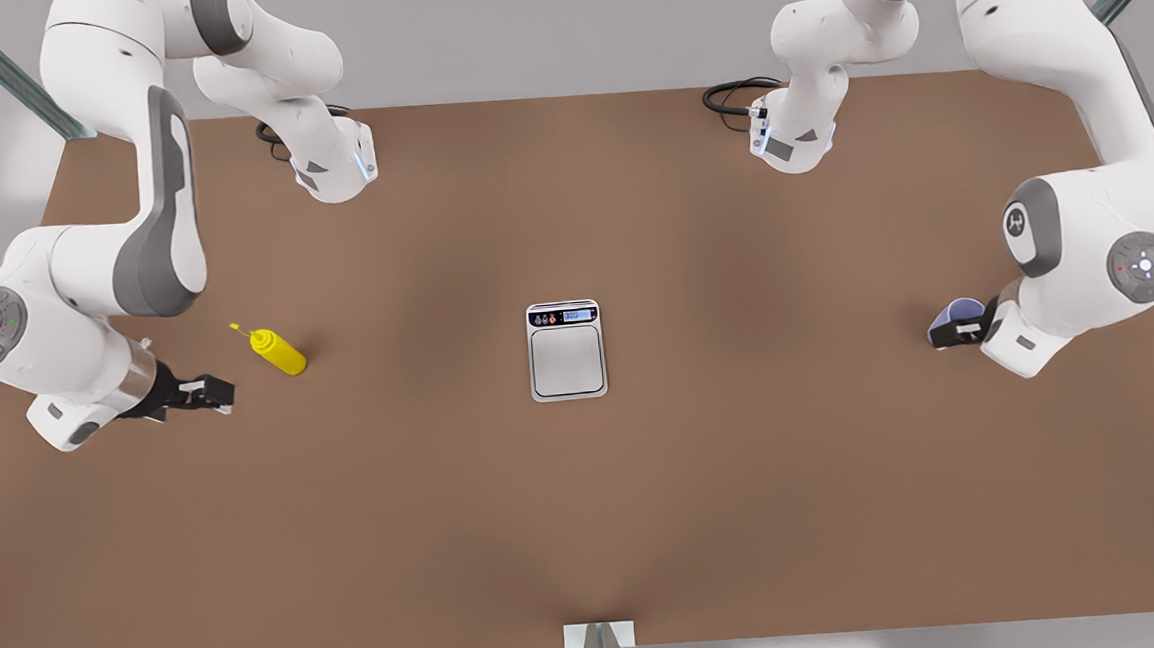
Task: Move cup to the weight, pick up sauce bottle, pour sauce
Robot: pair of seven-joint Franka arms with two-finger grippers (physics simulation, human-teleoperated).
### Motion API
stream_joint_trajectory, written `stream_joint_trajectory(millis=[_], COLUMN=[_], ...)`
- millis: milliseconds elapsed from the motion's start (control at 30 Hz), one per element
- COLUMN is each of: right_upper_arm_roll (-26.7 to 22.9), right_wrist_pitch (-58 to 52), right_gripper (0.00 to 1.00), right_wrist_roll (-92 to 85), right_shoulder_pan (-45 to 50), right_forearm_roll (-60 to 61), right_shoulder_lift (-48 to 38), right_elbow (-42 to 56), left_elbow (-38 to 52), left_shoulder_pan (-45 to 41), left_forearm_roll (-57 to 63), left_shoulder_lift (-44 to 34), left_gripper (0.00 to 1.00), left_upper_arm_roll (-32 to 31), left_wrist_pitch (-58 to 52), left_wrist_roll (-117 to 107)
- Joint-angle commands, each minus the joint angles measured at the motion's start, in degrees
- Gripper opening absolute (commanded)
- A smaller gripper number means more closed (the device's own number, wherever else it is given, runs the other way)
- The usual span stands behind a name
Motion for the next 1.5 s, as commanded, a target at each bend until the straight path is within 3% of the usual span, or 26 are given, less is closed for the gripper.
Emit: stream_joint_trajectory(millis=[0, 233, 400, 700, 1133, 1267, 1333, 1367, 1467], right_upper_arm_roll=[0.0, 0.09, 0.0, 0.09, 0.09, 0.09, 0.09, 0.09, 0.09], right_wrist_pitch=[0.04, -0.14, 0.21, 0.21, 0.21, 2.24, 3.11, 3.29, 3.38], right_gripper=[1.0, 1.0, 1.0, 1.0, 1.0, 1.0, 1.0, 1.0, 1.0], right_wrist_roll=[-0.02, -0.02, -0.02, -0.02, -0.72, -35.23, -50.45, -55.3, -71.11], right_shoulder_pan=[-0.1, -0.01, -0.01, 0.08, -0.19, -4.66, -7.83, -8.97, -15.83], right_forearm_roll=[-0.02, -0.02, -0.02, -0.02, -0.02, 4.63, 8.15, 9.21, 18.61], right_shoulder_lift=[0.0, 0.0, 0.44, 0.52, 1.23, 1.31, 1.23, 1.23, 1.31], right_elbow=[-0.05, -0.75, -0.84, -0.76, -0.84, -3.39, -5.32, -6.38, -12.09], left_elbow=[-0.02, -8.02, -15.57, -31.3, -34.29, -34.29, -36.14, -36.4, -36.67], left_shoulder_pan=[-0.02, 0.15, 1.03, 0.33, 0.24, 0.24, 0.24, 0.24, 0.24], left_forearm_roll=[-0.46, -0.55, -8.99, -9.08, -9.08, -9.08, -9.08, -9.07, -8.99], left_shoulder_lift=[0.1, 0.36, 2.73, 0.45, 1.86, 2.3, 2.65, 2.65, 2.74], left_gripper=[1.0, 1.0, 1.0, 1.0, 1.0, 0.9, 0.75, 0.59, 0.46], left_upper_arm_roll=[0.0, 5.1, 11.25, 11.43, 11.43, 11.43, 11.52, 11.52, 11.52], left_wrist_pitch=[0.02, 7.67, 18.03, 33.33, 36.32, 36.76, 39.92, 40.27, 40.36], left_wrist_roll=[-0.08, 3.61, 11.7, 14.95, 14.95, 14.95, 14.95, 14.95, 14.95])
